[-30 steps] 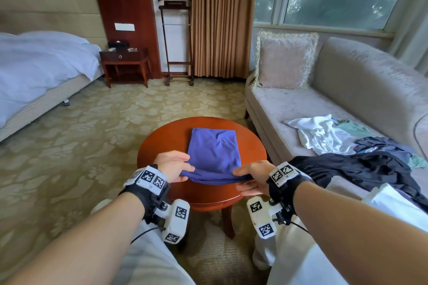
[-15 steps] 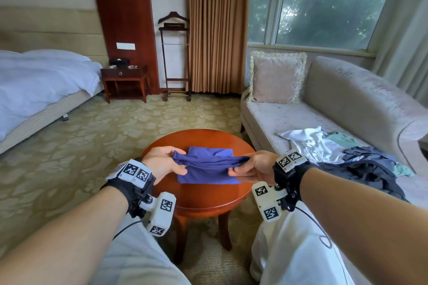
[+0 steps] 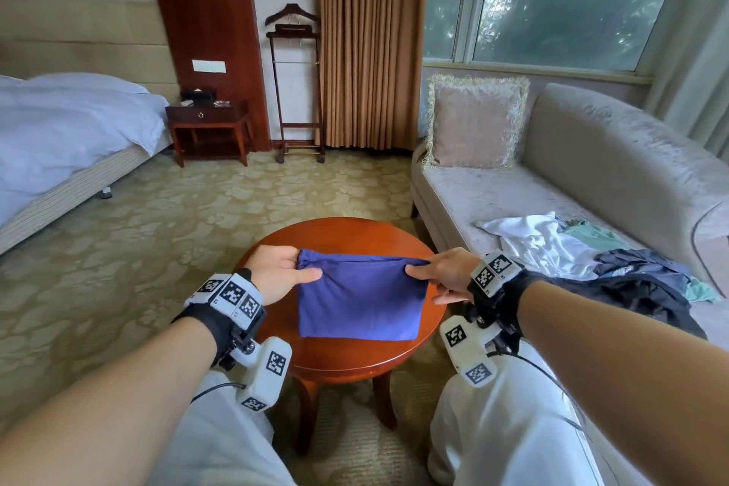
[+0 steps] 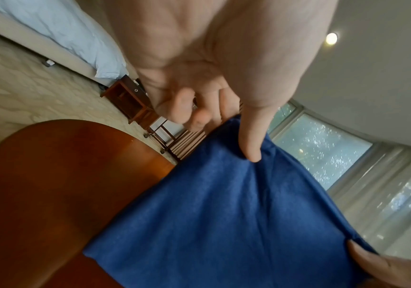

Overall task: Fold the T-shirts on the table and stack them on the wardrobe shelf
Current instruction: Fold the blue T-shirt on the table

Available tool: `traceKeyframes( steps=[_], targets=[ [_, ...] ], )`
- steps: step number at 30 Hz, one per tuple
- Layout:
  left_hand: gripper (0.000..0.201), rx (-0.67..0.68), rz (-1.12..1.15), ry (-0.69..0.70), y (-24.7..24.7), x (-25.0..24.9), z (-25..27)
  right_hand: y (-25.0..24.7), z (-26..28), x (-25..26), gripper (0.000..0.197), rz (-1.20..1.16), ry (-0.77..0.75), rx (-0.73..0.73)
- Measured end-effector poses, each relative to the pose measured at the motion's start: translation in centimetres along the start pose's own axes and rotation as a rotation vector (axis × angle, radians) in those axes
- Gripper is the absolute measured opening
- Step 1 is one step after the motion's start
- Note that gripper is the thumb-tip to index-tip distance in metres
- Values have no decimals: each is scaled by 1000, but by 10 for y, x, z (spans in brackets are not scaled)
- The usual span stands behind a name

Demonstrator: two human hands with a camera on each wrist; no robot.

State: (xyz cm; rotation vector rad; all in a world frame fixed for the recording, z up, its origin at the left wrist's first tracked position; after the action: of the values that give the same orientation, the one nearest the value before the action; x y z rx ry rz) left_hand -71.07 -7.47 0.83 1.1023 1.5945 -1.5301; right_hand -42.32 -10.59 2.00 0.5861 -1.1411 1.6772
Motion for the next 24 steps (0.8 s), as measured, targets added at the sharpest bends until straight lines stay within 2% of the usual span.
traceKeyframes(
  steps=[2, 4, 7, 10, 12, 14, 17, 20, 24],
  targets=[
    [16, 15, 19, 13, 3, 8, -5, 2, -17, -2, 45, 63, -26, -24],
    [15, 44, 12, 5, 6, 19, -11, 8, -27, -4, 49, 87, -61, -14],
    [24, 79, -1, 2, 11, 36, -25, 14, -46, -10, 31, 26, -71, -30],
    [43, 114, -30, 9, 16, 49, -45, 16, -75, -18, 18, -36, -84, -44],
    [46, 134, -73, 18, 20, 54, -60, 17, -85, -15, 3, -59, -104, -62],
    [49, 157, -110, 26, 22, 61, -77, 15, -98, -13, 11, -69, -110, -93],
    [44, 193, -170, 30, 26, 62, -101, 16, -121, -11, 17, -90, -107, -99],
    [23, 215, -251, 30, 32, 61, -122, 17, -141, -5, 10, -69, -91, -114],
    [28, 288, -373, -22, 47, 71, -147, 19, -170, -6, 18, 147, -61, -113]
  ],
)
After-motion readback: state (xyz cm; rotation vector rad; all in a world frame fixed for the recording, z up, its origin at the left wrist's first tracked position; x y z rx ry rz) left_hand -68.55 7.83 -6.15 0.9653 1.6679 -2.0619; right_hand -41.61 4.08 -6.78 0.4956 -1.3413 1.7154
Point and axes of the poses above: each hand's wrist, its own z-axis away from the middle knuckle, its own y-axis out of the palm, x = y × z, the point moved 5 cm from there along -z, towards the middle knuckle, and after that the axes turned 4 degrees about y, right-handed, at the moved point
